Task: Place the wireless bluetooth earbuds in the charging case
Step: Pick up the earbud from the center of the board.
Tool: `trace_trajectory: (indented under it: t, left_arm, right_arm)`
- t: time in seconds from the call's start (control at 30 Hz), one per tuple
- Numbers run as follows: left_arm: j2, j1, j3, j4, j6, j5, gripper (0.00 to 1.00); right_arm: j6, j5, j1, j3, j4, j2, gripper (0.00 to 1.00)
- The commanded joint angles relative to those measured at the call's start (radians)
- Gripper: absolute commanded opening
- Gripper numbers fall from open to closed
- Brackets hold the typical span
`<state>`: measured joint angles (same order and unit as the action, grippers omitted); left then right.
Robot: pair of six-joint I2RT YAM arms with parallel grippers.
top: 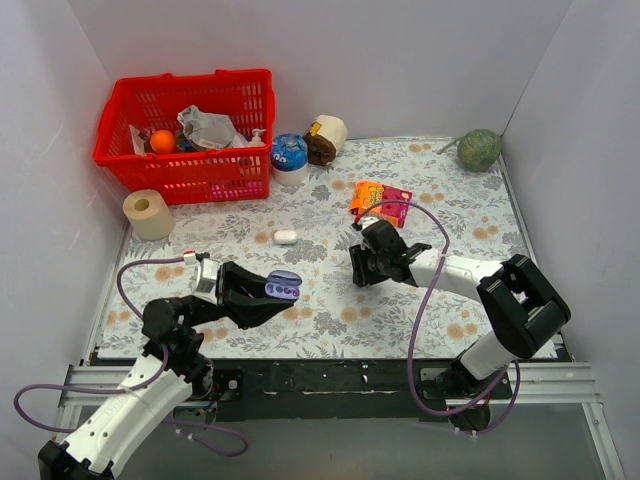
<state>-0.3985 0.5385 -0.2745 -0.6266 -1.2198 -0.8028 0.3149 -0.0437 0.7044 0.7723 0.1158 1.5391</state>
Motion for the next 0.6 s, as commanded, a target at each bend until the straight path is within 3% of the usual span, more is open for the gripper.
trace_trajectory:
  t: [0.0, 0.23, 0.57]
  left_arm:
    - [0.02, 0.002, 0.004, 0.01, 0.006, 0.022, 0.0]
    - [0.016, 0.002, 0.003, 0.016, 0.017, 0.022, 0.0]
    - [0.024, 0.003, 0.009, 0.021, 0.011, 0.024, 0.0]
  right_arm:
    - [0.018, -0.013, 0.0, 0.05, -0.033, 0.026, 0.5]
    - [0.004, -0.024, 0.0, 0.067, -0.028, 0.065, 0.47]
    - [0.013, 0.019, 0.0, 0.05, -0.028, 0.03, 0.07]
